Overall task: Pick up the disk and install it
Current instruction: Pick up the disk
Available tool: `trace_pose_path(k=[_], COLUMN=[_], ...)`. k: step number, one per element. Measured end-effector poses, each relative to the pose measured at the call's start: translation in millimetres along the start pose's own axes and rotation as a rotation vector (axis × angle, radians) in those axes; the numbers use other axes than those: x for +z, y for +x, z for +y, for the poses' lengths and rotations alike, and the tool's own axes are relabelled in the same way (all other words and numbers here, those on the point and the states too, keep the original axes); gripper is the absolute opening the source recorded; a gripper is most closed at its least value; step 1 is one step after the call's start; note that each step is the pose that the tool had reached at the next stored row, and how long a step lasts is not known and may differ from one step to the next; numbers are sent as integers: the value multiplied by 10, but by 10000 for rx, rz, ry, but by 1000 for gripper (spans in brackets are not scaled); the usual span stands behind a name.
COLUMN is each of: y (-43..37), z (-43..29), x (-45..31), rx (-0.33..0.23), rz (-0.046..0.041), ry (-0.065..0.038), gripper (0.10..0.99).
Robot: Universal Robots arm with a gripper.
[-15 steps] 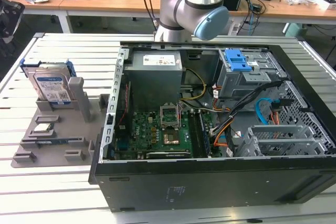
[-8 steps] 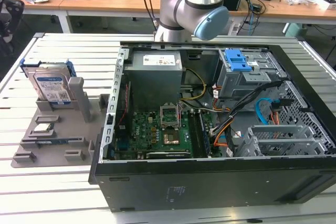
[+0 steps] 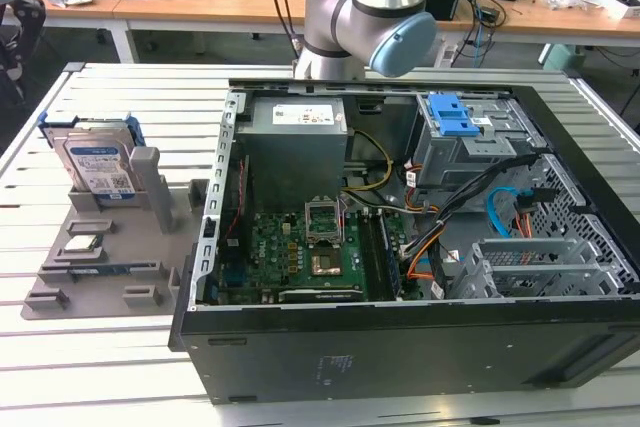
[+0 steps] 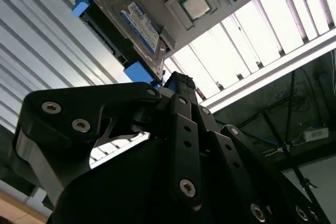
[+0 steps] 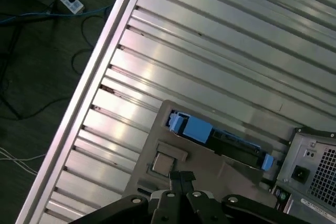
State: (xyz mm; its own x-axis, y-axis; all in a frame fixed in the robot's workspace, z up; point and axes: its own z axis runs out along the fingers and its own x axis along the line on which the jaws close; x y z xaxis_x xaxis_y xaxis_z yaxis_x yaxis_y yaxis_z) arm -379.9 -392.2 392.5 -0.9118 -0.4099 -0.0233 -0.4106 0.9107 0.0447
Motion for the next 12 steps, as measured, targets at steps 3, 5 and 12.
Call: trace_pose_path(k=[3, 5, 12], y=[0, 0, 0], z=[0, 0, 0], x=[0, 0, 0], rx=[-447, -690, -1862], rz=[20, 31, 83], ry=[-10, -16, -43], gripper=[106, 106, 106])
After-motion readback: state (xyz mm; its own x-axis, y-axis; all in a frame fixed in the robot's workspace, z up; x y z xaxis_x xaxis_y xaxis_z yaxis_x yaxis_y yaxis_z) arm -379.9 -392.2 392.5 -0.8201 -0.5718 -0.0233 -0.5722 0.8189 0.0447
